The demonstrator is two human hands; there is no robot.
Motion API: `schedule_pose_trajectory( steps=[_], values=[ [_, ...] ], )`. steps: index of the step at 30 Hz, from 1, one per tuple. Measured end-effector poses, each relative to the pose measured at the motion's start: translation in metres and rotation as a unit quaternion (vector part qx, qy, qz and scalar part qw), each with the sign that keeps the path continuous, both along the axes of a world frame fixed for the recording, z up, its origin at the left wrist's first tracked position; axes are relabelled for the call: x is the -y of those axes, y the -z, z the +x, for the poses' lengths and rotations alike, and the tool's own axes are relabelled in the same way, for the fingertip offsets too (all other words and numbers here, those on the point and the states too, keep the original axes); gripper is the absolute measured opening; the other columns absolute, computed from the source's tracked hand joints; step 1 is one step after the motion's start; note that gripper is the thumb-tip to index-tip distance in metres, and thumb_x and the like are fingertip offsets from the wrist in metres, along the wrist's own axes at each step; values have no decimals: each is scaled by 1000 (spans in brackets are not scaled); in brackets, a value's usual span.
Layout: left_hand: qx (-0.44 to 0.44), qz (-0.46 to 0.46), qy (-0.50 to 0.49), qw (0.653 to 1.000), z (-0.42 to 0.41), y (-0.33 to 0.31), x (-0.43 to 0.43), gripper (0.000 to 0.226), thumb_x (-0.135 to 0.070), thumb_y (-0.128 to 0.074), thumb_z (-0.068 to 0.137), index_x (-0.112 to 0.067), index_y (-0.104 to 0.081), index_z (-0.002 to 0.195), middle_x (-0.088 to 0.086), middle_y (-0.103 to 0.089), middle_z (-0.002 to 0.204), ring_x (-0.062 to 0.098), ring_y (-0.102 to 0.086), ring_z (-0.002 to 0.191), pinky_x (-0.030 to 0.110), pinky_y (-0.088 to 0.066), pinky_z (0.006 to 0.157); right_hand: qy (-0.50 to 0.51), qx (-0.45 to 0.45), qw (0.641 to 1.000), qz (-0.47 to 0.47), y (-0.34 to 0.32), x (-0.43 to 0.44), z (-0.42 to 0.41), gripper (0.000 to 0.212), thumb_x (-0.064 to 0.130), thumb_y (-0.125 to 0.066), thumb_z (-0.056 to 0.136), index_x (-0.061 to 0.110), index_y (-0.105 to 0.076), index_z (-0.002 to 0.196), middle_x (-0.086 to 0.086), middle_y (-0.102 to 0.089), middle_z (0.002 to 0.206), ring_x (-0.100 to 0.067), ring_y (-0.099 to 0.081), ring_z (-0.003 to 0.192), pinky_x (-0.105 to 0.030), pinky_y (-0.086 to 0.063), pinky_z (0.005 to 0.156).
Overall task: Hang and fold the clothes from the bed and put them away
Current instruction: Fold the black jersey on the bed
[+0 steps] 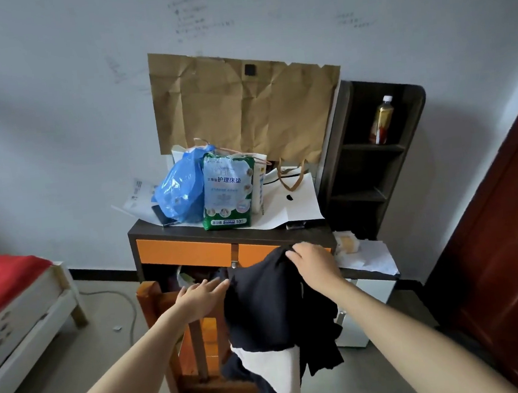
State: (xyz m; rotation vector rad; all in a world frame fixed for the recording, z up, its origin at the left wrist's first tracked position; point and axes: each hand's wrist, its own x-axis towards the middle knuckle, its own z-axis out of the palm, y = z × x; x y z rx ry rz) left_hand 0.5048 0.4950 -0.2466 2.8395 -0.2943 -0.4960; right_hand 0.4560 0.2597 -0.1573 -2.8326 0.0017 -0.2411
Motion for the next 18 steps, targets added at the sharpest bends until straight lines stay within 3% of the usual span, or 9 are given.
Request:
schedule_pose_trajectory(
  steps=[5,7,10,13,16,18],
  values=[
    [-91,-199,-92,971,0,-14,2,71,-61,-25,95,-29,3,151,6,-27,154,27,-22,143,40,-9,116,72,113,972,194,-46,-9,12,44,26,-42,99,14,-30,58,-5,-43,64,-27,-44,74,-32,-25,63],
    [-106,-305,-109,940,-4,-23,1,75,-57,-33,94,-26,3,151,8,-18,157,27,-18,144,37,-13,115,77,129,964,218,-65,-10,18,44,25,-42,99,14,-31,58,-5,-41,64,-25,-44,74,-31,-24,62],
    [-72,-447,-121,883,-13,-35,-4,79,-51,-44,92,-25,1,151,6,-9,159,22,-14,145,33,-17,114,60,142,960,232,-84,-11,23,46,23,-44,99,12,-30,56,-3,-36,57,-25,-42,70,-33,-18,57],
    [-19,-505,-89,858,-28,-50,-9,112,-77,-52,64,-32,5,149,3,-9,158,23,-13,145,40,-20,114,31,155,955,251,-98,-22,25,41,21,-46,98,2,-40,63,-3,-37,57,-26,-42,71,-33,-16,58],
    [20,-544,-29,839,-40,-63,-11,112,-73,-66,61,-45,10,139,-12,-11,155,13,-22,141,36,-23,111,4,186,942,278,-114,-43,24,42,18,-45,99,-3,-44,62,-9,-45,59,-29,-43,72,-31,-18,60],
    [58,-553,11,831,-49,-72,-14,120,-80,-71,44,-53,0,137,-35,-16,142,-8,-29,129,23,-27,108,-11,230,927,297,-128,-62,19,47,15,-45,99,10,-31,54,-2,-36,54,-25,-36,68,-32,-16,59]
  ],
)
